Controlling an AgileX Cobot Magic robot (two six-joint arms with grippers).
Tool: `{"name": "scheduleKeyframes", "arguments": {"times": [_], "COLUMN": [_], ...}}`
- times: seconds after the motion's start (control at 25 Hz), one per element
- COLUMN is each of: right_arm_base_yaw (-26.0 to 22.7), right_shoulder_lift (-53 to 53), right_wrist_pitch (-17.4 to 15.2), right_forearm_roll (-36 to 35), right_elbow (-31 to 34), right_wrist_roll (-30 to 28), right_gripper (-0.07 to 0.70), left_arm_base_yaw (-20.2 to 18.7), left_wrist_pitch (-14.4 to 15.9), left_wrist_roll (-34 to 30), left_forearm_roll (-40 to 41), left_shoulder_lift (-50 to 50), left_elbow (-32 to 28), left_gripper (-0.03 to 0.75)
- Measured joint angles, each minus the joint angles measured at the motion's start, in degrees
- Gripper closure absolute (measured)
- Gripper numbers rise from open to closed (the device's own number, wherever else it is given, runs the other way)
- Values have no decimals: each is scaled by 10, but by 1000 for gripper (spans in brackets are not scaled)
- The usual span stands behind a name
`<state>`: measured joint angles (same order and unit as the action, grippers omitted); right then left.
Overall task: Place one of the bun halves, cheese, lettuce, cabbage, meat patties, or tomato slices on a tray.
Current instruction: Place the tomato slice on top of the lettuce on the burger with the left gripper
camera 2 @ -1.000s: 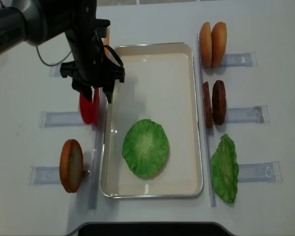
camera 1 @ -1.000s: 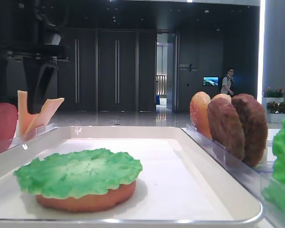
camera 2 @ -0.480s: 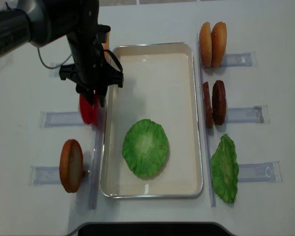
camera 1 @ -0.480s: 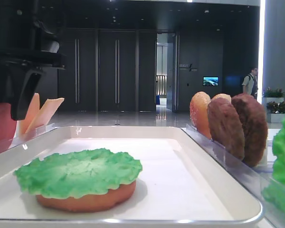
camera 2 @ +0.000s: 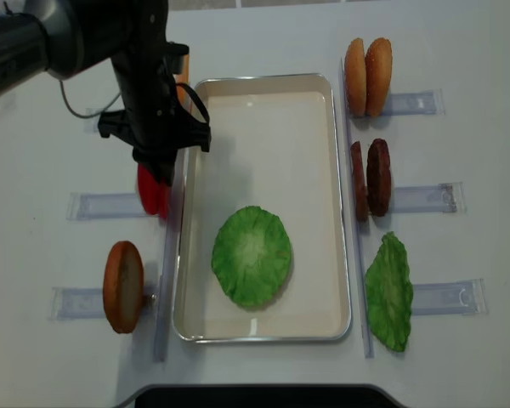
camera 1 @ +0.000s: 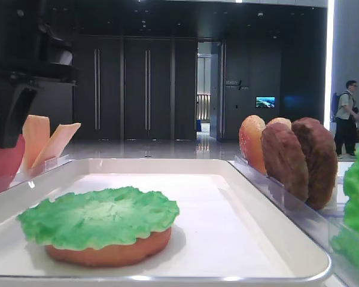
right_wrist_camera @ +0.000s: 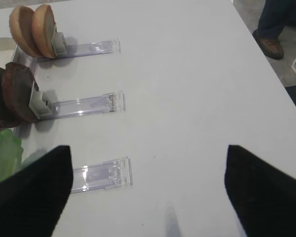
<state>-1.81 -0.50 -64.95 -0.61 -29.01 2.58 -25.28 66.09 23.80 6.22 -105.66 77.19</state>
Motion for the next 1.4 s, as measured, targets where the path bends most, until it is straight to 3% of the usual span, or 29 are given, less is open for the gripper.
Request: {"name": "scheduleKeyframes", "arguments": {"times": [0.24, 0.4, 0.48, 0.8, 1.0, 1.16, 1.4], "right_arm_base_yaw": [0, 0, 0, 0, 0, 0, 0], "right_shoulder_lift": [0, 0, 0, 0, 0, 0, 0], "right_wrist_pitch": [0, 0, 0, 0, 0, 0, 0], "right_forearm_roll": [0, 0, 0, 0, 0, 0, 0], "right_elbow": [0, 0, 0, 0, 0, 0, 0], "right_wrist_roll": [0, 0, 0, 0, 0, 0, 0], "right_gripper": [39, 39, 39, 39, 39, 39, 39], "left_arm_base_yaw": [-2, -2, -2, -2, -2, -2, -2], "left_wrist_pitch": [0, -11, -38, -202, -289, -325, -333], "left_wrist_roll": [-15, -45, -75, -254, -389, -533, -657], "left_forearm_roll": [-44, -93, -140, -366, -503, -624, -736], "left_shoulder_lift": [111, 179, 215, 335, 344, 323, 250], "left_elbow": [-2, -46, -93, -321, -415, -441, -444], "left_gripper": [650, 650, 650, 650, 650, 650, 650]}}
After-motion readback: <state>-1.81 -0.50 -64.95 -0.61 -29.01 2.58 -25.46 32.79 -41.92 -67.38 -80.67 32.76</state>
